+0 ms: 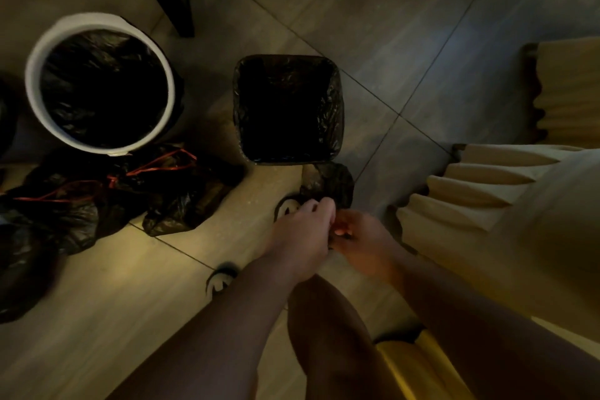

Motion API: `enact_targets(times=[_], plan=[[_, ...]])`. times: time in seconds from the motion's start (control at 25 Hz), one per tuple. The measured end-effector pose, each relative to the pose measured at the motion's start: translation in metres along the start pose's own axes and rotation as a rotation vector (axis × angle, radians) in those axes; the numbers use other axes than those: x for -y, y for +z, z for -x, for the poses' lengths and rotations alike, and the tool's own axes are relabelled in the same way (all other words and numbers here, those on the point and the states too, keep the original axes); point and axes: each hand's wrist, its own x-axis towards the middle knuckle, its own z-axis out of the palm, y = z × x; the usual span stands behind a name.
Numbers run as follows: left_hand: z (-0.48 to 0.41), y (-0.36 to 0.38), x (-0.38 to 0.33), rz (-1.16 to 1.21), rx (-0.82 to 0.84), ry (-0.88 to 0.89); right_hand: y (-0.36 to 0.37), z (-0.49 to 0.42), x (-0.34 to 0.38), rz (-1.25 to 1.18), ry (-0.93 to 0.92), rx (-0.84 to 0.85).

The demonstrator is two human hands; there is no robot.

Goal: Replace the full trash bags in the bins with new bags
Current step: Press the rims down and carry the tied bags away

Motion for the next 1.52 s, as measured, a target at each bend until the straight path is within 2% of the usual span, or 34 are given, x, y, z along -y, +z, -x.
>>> enact_targets(times=[0.2, 0.44, 0.56, 0.64, 0.76, 0.88, 0.96, 1.16, 1.44, 1.52], plan=[[0.022, -0.005, -0.004, 0.028, -0.008, -0.125, -0.008, 0.016, 0.007, 0.128, 0.041, -0.041], [0.046, -0.023, 0.005, 0.105, -0.047, -0.088, -0.008, 0.028, 0.05, 0.243, 0.052, 0.056], [0.061, -0.032, 0.038, 0.153, -0.126, -0.16, -0.002, 0.034, 0.069, 0.052, 0.146, 0.031], [0.07, -0.036, 0.083, 0.248, -0.152, -0.359, 0.004, 0.037, 0.08, -0.094, 0.164, -0.019], [0.083, -0.056, 0.165, 0.57, -0.161, -0.759, 0.014, 0.044, 0.099, -0.343, 0.155, 0.008], [0.088, -0.078, 0.238, 0.864, -0.317, -0.997, 0.034, 0.038, 0.118, -0.635, 0.198, -0.042], [0.087, -0.087, 0.269, 1.044, -0.402, -1.025, 0.05, 0.029, 0.13, -0.747, 0.238, -0.1], [0.068, -0.107, 0.317, 1.376, -0.504, -1.018, 0.084, -0.008, 0.164, -0.792, 0.261, -0.122], [0.023, -0.114, 0.371, 1.678, -0.517, -1.013, 0.148, -0.114, 0.203, -1.117, 0.474, 0.046], [0.017, -0.112, 0.385, 1.783, -0.543, -1.012, 0.159, -0.151, 0.212, -1.243, 0.52, 0.033]])
